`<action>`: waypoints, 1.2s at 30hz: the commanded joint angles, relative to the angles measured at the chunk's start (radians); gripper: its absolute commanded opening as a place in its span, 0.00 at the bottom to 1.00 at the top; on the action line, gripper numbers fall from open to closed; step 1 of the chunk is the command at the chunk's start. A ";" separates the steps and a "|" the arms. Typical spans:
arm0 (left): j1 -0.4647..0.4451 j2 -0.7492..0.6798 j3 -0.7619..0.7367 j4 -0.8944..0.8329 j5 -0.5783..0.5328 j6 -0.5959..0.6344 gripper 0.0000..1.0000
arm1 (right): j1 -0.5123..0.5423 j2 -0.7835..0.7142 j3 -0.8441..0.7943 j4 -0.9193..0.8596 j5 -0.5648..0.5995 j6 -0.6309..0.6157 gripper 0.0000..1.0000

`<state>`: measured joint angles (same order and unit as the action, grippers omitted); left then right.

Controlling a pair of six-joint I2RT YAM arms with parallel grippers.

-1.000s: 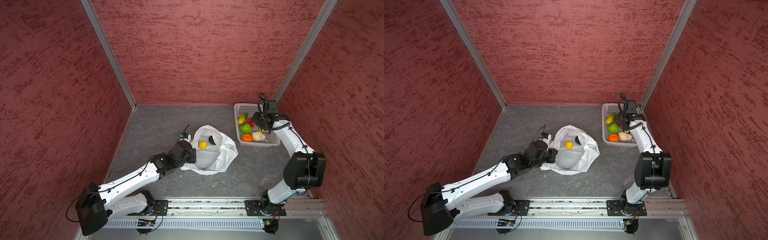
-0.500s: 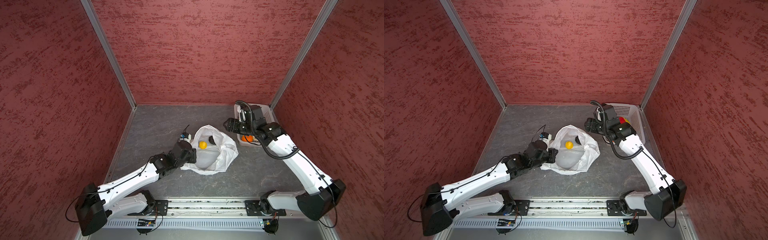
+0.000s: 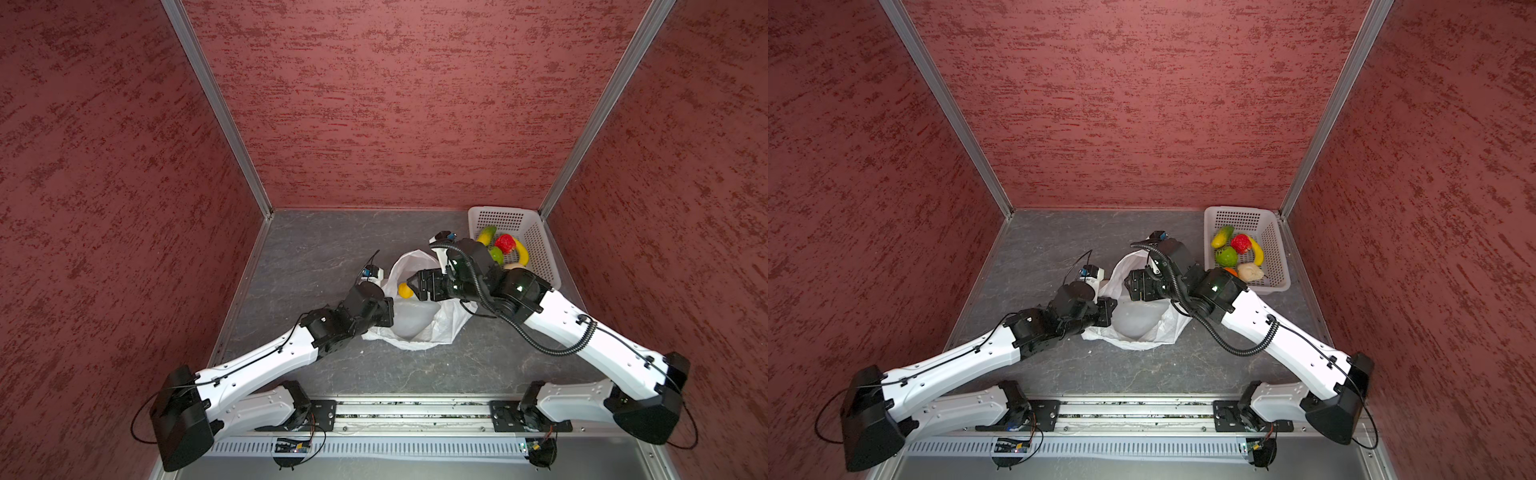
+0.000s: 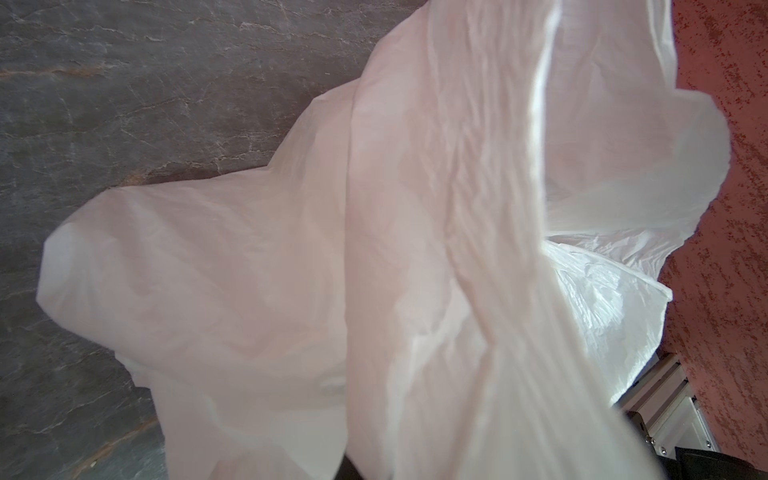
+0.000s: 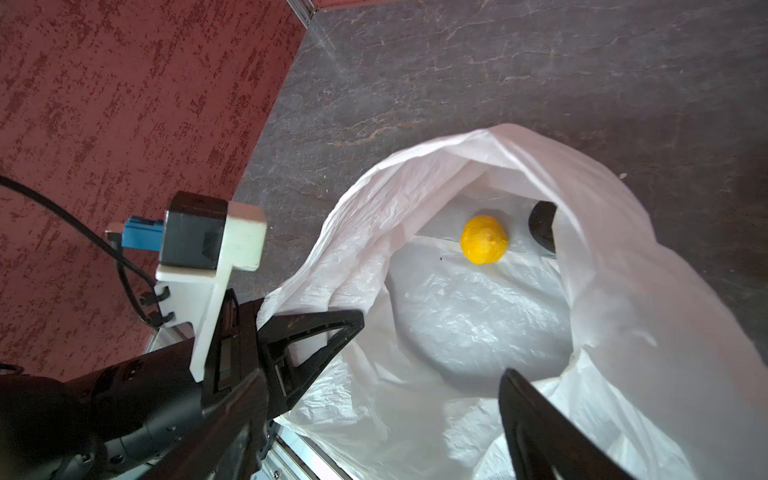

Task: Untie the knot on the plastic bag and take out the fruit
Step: 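Move the right gripper back over the bag opening, then lower the right gripper into the bag and close on the yellow fruit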

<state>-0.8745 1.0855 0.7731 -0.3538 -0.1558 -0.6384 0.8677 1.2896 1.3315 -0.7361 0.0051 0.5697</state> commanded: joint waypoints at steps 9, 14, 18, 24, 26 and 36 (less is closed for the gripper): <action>-0.005 -0.006 0.004 0.016 -0.010 0.005 0.00 | 0.051 0.039 -0.249 0.201 0.068 -0.030 0.87; -0.005 -0.001 0.014 0.016 -0.013 0.006 0.00 | 0.051 0.101 -0.290 0.278 0.061 -0.054 0.87; -0.005 0.001 0.022 0.015 -0.014 0.010 0.00 | 0.051 0.158 -0.300 0.313 0.046 -0.057 0.86; -0.004 0.002 0.025 0.022 -0.015 0.013 0.00 | 0.050 0.257 -0.308 0.372 0.043 -0.042 0.86; -0.004 0.003 0.025 0.022 -0.014 0.014 0.00 | 0.040 0.280 -0.306 0.389 0.047 -0.034 0.86; -0.005 0.005 0.016 0.044 -0.002 0.017 0.00 | -0.031 0.380 -0.314 0.545 0.043 0.057 0.85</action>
<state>-0.8757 1.0866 0.7742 -0.3355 -0.1581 -0.6380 0.8497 1.6485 1.0271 -0.2821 0.0380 0.5774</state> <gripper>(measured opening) 0.053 0.853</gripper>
